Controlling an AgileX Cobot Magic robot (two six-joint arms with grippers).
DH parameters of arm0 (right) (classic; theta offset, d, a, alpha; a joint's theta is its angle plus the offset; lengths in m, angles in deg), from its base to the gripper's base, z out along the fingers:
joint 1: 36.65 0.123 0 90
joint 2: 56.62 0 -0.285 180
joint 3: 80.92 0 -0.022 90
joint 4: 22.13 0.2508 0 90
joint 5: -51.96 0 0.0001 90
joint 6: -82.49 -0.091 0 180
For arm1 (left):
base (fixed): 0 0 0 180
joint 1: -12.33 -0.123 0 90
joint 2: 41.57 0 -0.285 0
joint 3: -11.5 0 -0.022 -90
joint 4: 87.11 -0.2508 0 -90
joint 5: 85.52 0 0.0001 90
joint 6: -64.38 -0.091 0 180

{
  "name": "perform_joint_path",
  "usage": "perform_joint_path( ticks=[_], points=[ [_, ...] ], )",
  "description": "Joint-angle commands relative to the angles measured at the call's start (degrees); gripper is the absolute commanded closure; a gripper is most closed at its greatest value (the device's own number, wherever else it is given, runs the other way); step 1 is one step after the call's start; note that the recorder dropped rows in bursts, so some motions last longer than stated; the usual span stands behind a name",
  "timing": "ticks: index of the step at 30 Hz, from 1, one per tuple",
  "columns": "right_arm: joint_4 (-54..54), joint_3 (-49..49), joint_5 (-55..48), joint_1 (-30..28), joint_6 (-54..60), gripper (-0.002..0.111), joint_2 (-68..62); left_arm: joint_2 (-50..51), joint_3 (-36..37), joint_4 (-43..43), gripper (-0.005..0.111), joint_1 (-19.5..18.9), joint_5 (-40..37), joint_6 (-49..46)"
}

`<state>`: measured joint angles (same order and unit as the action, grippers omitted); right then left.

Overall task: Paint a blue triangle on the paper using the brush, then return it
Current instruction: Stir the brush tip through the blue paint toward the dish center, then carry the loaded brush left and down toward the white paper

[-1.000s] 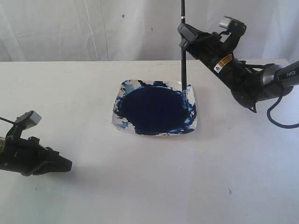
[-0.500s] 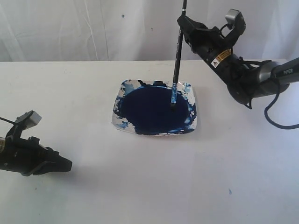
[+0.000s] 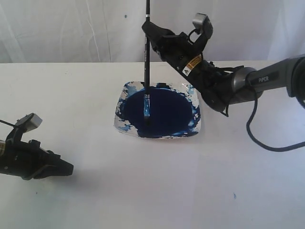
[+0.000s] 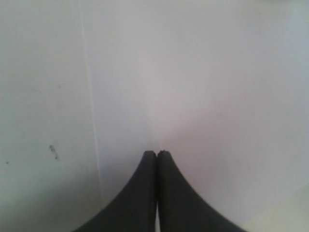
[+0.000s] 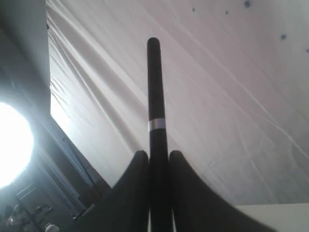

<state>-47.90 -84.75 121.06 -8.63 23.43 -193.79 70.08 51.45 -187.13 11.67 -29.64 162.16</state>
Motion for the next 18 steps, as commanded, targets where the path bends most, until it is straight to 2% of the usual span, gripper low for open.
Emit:
perform_joint_path(
  ticks=[1, 18],
  points=[
    [0.6, -0.4, 0.9, 3.0, 0.4, 0.108, 0.6, -0.2, 0.5, 0.1, 0.107, 0.1, -0.2, -0.4],
    [0.3, -0.4, 0.9, 12.2, 0.9, 0.108, -1.7, -0.2, 0.5, 0.1, 0.107, 0.1, -0.2, -0.4]
  ],
)
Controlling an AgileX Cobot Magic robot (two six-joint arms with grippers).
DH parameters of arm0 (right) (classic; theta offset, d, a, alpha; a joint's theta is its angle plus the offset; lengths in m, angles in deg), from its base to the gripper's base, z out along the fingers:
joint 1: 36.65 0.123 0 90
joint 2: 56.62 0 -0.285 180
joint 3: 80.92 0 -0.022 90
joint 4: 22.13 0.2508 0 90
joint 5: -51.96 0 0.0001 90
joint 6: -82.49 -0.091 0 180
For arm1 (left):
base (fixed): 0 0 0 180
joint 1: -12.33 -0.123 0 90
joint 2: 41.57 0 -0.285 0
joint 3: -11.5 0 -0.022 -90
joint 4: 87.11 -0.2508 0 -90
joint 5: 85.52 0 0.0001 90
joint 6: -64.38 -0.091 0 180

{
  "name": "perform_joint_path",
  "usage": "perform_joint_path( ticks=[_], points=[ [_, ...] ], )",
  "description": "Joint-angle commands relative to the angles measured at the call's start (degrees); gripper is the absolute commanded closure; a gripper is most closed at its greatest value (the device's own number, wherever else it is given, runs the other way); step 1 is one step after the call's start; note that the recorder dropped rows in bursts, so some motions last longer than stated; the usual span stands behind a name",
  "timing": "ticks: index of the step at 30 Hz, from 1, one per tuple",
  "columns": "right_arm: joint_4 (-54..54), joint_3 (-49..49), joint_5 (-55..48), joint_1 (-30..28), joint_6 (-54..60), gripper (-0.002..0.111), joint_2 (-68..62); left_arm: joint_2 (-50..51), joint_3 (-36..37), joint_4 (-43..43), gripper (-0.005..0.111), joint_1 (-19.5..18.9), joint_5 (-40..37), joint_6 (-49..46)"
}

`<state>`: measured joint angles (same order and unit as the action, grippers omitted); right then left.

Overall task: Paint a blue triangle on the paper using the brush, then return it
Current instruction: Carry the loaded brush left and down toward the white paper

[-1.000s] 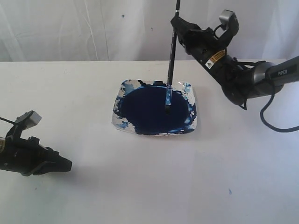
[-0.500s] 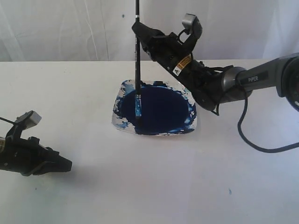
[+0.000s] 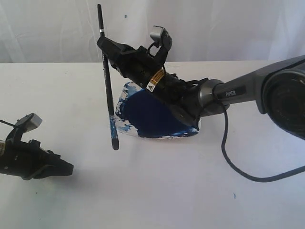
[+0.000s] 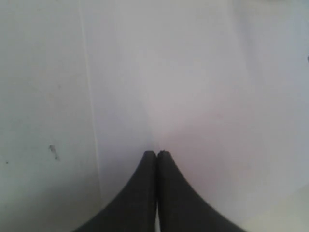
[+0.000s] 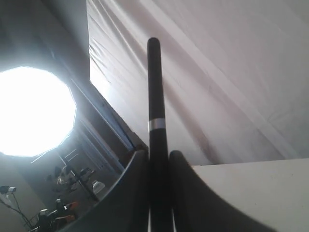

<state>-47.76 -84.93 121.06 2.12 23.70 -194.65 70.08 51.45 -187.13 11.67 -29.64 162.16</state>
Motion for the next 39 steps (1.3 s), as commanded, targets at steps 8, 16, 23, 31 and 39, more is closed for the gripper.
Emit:
perform_joint_path(
  ticks=[8, 16, 23, 31, 39],
  points=[
    [0.4, -0.3, 0.9, 2.7, -0.1, 0.108, -1.3, -0.2, 0.5, 0.1, 0.107, 0.1, -0.2, -0.4],
    [0.4, -0.3, 0.9, 3.6, 0.1, 0.108, -1.3, -0.2, 0.5, 0.1, 0.107, 0.1, -0.2, -0.4],
    [0.4, -0.3, 0.9, 4.1, 0.1, 0.108, -1.3, -0.2, 0.5, 0.1, 0.107, 0.1, -0.2, -0.3],
    [1.6, -0.3, 0.9, 3.9, 0.1, 0.108, -1.3, -0.2, 0.5, 0.1, 0.107, 0.1, -0.2, -0.3],
    [1.4, -0.3, 0.9, 2.3, -3.6, 0.108, -1.3, -0.2, 0.5, 0.1, 0.107, 0.1, -0.2, -0.3]
  ],
)
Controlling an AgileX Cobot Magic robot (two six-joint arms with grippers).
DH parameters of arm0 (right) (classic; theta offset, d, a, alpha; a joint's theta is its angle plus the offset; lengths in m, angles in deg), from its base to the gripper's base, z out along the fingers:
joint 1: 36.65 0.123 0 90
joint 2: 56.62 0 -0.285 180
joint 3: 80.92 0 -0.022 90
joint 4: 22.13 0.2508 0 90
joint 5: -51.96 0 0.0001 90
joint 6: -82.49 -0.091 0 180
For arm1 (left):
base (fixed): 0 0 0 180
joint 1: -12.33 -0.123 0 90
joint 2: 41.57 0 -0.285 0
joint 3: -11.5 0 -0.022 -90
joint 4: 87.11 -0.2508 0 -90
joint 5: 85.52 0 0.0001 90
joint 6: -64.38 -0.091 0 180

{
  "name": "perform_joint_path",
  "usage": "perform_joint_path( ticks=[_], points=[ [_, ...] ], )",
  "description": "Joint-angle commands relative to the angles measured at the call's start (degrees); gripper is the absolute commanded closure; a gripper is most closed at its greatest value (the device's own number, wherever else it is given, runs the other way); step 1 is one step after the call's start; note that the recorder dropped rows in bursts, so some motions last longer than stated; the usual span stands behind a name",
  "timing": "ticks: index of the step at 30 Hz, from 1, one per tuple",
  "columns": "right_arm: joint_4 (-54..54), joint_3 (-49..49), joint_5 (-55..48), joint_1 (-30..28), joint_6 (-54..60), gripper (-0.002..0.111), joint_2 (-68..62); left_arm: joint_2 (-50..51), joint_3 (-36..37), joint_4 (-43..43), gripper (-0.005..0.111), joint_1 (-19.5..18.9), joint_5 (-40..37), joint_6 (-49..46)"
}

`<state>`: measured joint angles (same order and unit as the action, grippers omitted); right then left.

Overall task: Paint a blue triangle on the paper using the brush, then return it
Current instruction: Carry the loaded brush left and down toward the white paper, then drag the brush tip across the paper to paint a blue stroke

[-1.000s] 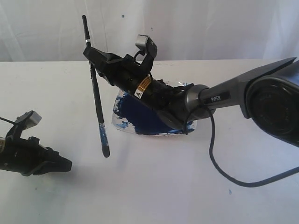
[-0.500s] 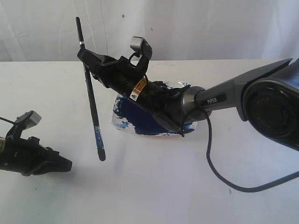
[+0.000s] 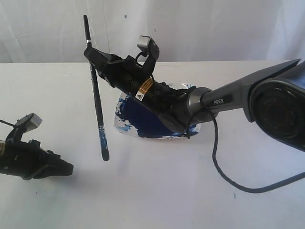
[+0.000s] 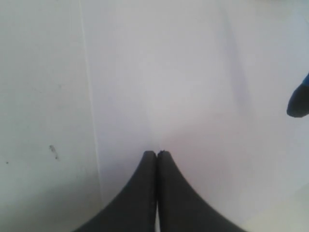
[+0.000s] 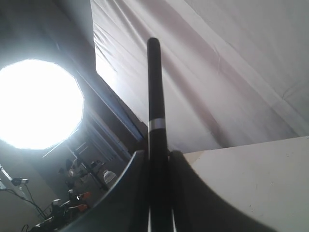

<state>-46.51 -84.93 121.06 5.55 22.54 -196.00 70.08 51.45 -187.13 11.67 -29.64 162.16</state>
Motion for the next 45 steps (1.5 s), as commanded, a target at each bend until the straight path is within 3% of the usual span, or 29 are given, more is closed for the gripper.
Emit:
perform_joint_path(
  ticks=[1, 21, 28, 33, 45],
  points=[
    [0.2, -0.3, 0.9, -1.2, -3.3, 0.108, 0.1, -0.2, 0.5, 0.1, 0.107, 0.1, -0.2, -0.3],
    [-5.2, -0.3, 0.9, -1.7, -6.1, 0.108, 0.1, -0.6, 0.5, 0.1, 0.107, 0.1, 1.9, -4.6],
    [-5.2, -0.3, 0.9, -1.7, -4.5, 0.108, 0.1, -4.3, 0.6, 0.1, 0.107, -5.0, 14.0, -9.4],
    [-5.8, -0.3, 0.9, -1.6, -4.2, 0.108, -2.5, -5.6, 1.0, 0.1, 0.107, -10.6, 14.1, -8.7],
    [-1.6, -0.3, 0.9, 2.3, 2.4, 0.108, -6.9, -5.6, 3.2, 0.1, 0.107, -10.8, 14.1, -14.0]
  ],
)
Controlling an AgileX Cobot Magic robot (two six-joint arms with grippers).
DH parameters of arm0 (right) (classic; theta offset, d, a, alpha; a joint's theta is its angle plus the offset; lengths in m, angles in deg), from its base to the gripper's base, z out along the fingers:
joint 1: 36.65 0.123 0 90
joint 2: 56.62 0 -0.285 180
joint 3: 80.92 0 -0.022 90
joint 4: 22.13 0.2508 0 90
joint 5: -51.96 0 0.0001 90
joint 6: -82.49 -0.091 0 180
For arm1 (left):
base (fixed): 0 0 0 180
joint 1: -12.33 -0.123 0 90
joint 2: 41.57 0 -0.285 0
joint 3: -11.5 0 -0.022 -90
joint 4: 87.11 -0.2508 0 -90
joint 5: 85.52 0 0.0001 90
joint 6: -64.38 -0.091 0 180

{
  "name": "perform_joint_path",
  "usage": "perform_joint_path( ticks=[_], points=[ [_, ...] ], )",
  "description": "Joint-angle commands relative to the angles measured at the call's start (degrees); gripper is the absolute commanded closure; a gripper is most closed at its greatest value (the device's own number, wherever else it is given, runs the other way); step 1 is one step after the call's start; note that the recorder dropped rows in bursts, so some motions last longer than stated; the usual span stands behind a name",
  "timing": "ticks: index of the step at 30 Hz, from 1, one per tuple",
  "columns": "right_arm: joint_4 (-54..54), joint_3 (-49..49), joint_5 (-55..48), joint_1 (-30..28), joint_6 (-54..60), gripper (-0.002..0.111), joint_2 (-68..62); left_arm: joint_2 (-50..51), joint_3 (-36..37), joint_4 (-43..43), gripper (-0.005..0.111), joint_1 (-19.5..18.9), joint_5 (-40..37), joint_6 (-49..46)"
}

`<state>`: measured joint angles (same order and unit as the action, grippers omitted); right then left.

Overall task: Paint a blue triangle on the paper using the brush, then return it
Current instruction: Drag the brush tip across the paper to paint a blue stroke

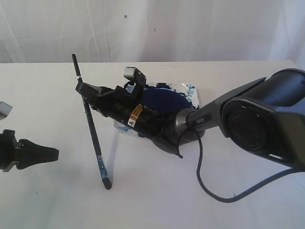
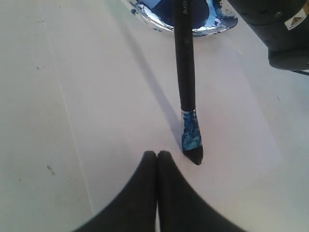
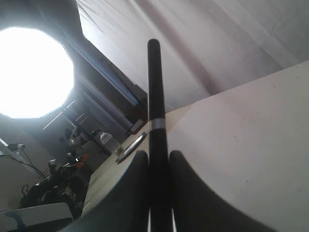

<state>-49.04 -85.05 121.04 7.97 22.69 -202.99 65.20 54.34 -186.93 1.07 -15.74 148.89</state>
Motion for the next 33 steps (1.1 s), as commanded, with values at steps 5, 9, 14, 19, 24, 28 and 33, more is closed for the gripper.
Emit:
perform_joint_path(
  ticks=[5, 9, 14, 19, 24, 28, 33],
  points=[
    [1.6, -0.1, 0.9, -0.2, 6.1, 0.108, 0.1, -0.7, 0.4, -0.1, 0.107, -0.2, 0.2, -0.7],
    [1.6, -0.1, 0.9, -1.3, 6.1, 0.108, 0.1, -0.7, 0.4, -0.1, 0.107, -0.2, 0.2, -0.7],
    [1.4, -0.1, 0.9, -3.0, 6.1, 0.108, 0.1, -0.7, 0.4, -0.1, 0.107, -0.2, 0.2, -0.7],
    [1.4, -0.1, 0.9, -4.9, 6.1, 0.108, 0.1, -0.7, 0.4, -0.1, 0.107, -0.2, 0.2, -0.7],
    [1.2, -0.1, 0.9, -6.6, 6.9, 0.108, 0.1, -0.7, 0.4, -0.1, 0.107, -0.2, 0.2, -0.9],
    [1.0, -0.1, 0.9, -7.9, 7.3, 0.108, 0.1, -0.7, 0.4, -0.1, 0.107, -0.2, 0.2, -0.9],
    [0.2, -0.1, 0.9, -10.1, 7.8, 0.108, 0.1, -0.7, 0.4, -0.1, 0.107, -0.2, 0.2, -0.8]
  ],
)
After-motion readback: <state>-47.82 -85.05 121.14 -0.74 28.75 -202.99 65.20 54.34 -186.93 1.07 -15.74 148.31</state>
